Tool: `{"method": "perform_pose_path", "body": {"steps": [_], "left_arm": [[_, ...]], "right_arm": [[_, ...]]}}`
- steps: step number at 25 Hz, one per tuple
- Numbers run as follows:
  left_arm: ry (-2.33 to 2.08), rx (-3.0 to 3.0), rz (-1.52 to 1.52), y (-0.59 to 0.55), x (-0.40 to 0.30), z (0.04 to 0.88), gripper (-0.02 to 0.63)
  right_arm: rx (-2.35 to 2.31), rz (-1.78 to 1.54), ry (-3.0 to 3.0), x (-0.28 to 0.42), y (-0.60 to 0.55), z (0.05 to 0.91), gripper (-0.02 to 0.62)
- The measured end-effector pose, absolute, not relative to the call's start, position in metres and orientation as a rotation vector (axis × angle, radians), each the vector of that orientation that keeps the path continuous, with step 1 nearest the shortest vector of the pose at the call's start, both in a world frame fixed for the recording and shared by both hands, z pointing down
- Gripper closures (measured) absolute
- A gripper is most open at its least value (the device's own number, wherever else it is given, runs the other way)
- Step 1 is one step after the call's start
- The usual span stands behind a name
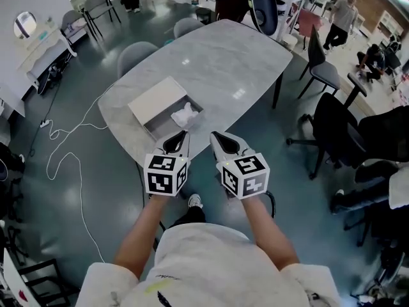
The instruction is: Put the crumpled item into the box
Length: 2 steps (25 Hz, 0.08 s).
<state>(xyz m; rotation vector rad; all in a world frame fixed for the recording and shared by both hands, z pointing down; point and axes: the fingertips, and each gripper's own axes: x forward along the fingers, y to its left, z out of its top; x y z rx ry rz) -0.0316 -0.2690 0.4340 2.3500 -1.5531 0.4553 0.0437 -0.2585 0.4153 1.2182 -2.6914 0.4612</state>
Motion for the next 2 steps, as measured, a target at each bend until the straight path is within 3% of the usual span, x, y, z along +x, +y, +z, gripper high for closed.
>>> {"method": "perform_pose_path", "body": {"steps": [2], "left_arm": [[-1.553,2.35,0.456,-0.2698,-0.0347,0.4344,0.584]], "right_arm": [[1.218,0.458,-2.692,0.0404,-0.2591,0.4147,0.591]]}}
